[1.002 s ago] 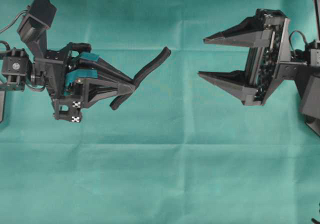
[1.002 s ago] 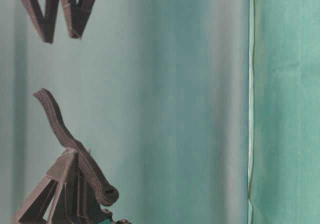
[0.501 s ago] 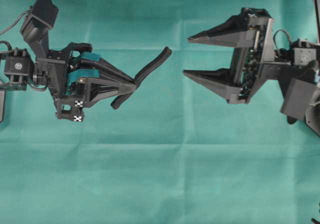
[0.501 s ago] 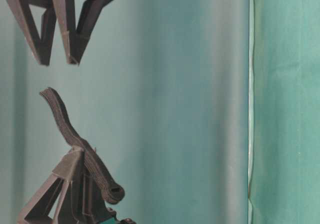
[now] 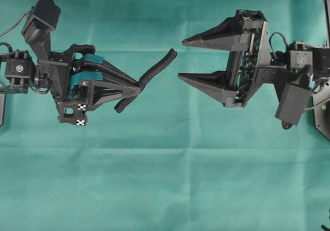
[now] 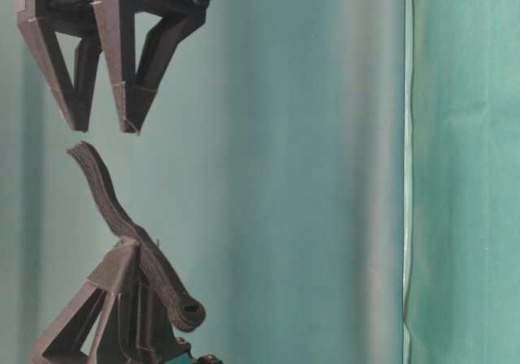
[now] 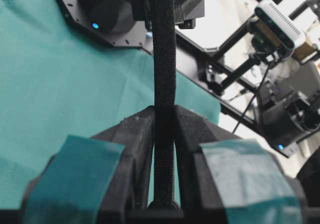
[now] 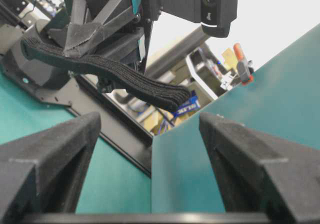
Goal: Peel off the Velcro with your right arm.
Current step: 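Move the right gripper toward the strap's free end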
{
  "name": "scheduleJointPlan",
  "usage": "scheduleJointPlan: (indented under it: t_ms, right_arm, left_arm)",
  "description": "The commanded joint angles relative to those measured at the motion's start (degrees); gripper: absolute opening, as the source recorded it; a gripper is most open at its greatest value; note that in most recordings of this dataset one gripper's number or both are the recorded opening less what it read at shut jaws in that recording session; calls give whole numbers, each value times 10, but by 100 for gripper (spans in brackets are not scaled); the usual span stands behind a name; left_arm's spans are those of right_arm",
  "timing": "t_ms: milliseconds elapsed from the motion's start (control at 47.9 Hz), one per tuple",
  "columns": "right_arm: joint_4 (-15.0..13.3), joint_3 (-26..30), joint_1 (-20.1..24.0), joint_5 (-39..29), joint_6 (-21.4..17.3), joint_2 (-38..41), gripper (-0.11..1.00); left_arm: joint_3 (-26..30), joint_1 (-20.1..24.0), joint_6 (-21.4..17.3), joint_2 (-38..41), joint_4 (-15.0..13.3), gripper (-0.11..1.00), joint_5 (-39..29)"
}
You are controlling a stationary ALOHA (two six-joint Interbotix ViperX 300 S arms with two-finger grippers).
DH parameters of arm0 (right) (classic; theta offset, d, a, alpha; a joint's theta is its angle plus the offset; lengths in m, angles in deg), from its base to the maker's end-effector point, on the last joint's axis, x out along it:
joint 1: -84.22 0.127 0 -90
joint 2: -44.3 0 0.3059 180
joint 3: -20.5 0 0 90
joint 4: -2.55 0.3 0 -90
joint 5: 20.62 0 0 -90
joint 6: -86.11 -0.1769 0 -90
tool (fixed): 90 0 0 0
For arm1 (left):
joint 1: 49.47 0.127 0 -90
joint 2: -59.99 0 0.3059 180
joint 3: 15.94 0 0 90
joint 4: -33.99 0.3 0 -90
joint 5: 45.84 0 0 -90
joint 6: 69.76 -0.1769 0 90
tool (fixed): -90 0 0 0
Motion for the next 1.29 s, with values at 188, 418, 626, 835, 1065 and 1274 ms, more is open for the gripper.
scheduleJointPlan:
  t_ms: [188, 418, 626, 835, 1065, 1274]
  right_arm:
    - [1, 14, -1, 28, 4, -3, 32]
    - [1, 14, -1, 29, 19, 1, 11]
    - [1, 19, -1, 29, 20, 7, 11]
    - [1, 22, -1, 29, 20, 11, 11]
    - [1, 22, -1, 29, 21, 14, 11]
    - [1, 20, -2, 29, 20, 18, 11]
  left_arm:
    - [4, 2, -1, -4, -1, 10, 6]
    - [3, 2, -1, -4, -1, 10, 6]
    - [2, 2, -1, -3, -1, 10, 5]
    - [2, 2, -1, -4, -1, 10, 6]
    - [2, 2, -1, -4, -1, 10, 6]
    - [2, 2, -1, -4, -1, 10, 6]
